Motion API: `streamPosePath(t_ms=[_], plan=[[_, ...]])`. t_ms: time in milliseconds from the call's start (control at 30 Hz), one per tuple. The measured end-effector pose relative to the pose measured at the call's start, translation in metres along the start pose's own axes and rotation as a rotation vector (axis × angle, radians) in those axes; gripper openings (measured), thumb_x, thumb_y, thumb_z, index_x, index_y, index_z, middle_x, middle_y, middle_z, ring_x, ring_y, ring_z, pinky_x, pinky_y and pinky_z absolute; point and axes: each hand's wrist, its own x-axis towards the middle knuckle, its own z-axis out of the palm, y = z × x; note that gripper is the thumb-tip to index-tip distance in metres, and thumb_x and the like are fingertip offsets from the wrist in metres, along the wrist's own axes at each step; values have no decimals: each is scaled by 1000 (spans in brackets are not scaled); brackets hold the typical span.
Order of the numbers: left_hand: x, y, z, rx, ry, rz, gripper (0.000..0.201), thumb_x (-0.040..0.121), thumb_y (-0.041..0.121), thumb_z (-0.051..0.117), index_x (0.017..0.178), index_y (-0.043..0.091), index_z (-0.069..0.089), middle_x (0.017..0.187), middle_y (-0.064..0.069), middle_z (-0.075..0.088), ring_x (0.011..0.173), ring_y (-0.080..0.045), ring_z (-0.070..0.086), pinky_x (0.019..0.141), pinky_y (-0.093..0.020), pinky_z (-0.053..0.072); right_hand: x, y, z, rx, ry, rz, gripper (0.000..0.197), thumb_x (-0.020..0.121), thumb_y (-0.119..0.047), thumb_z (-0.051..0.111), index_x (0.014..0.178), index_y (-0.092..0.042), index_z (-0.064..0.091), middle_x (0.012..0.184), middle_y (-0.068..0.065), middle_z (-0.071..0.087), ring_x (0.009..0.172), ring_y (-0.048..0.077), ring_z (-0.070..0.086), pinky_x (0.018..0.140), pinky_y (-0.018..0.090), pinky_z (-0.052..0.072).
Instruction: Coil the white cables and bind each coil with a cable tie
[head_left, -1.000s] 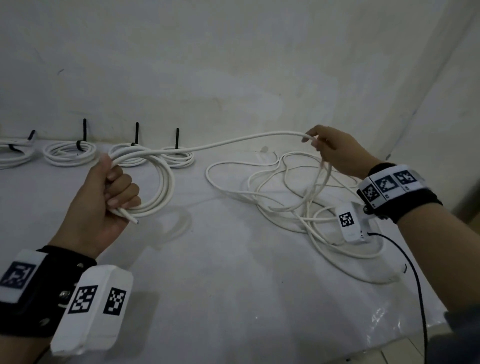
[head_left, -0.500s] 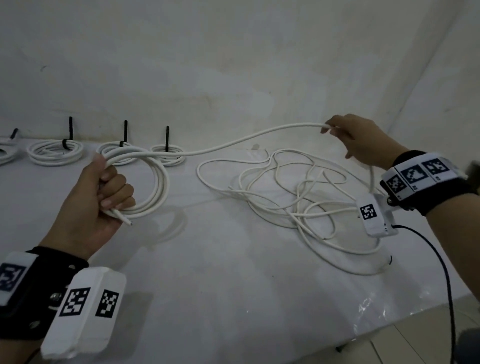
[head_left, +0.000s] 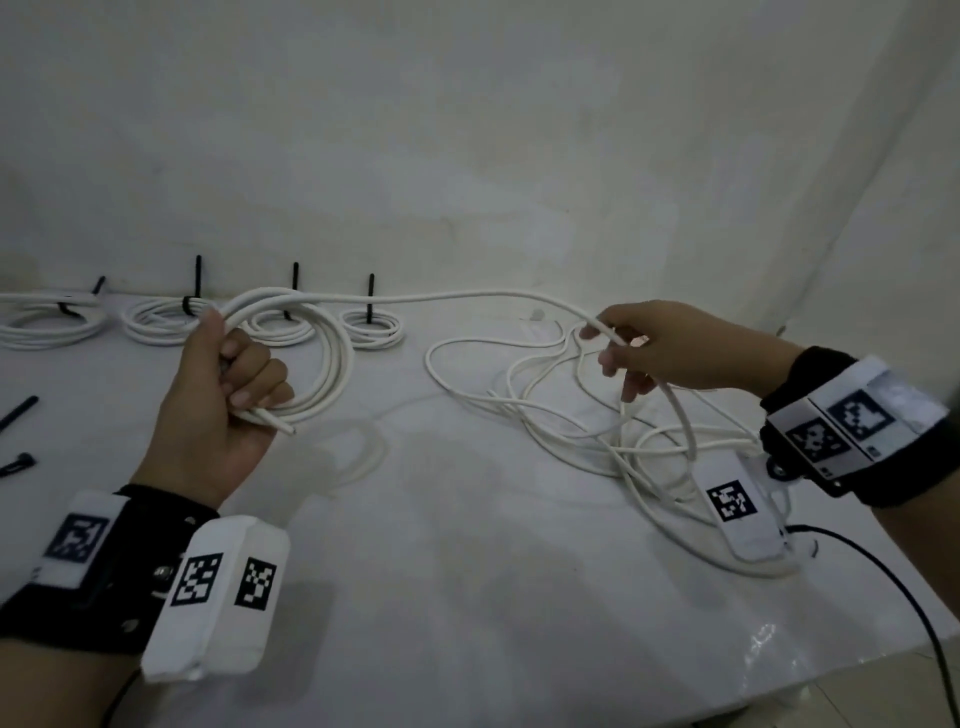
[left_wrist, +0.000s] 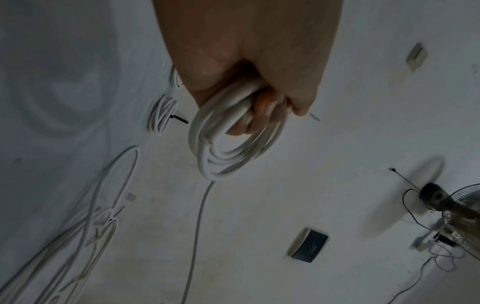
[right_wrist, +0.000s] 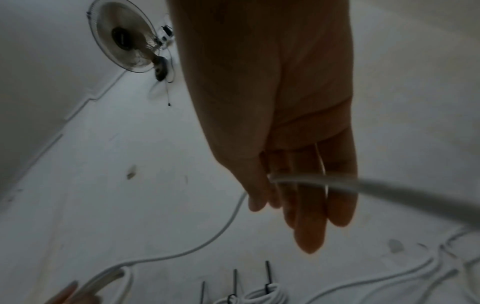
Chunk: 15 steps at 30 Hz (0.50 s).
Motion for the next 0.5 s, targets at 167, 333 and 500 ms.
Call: streamPosePath(t_ms=[167,333,500], plan=[[-6,0,9,-35,-46,-17,42,86,46,40,49,25,45,37,9,26,33,-5,17,38,-15,22,17,-39,16,67,154,-76,37,98,-28,48,135,-26,43,93,-2,56,58,7,64,60,16,53],[-5,1,8,-67,-43,-22,41,87,46,40,55,22,43,39,10,25,31,-3,24,35,-15,26,29,-60,33,-139,269,-291,26,99,-13,45,117,-15,64,66,-12,49,55,-9,49,59,7,37],[-1,7,4,-109,13,25,42,99,45,29,65,21,34,41,10,25,33,-3,24,37,-14,26,26,-51,48,-439,119,-396,42,99,-13,43,139,-25,43,108,-2,59,94,21,58,77,28,39]])
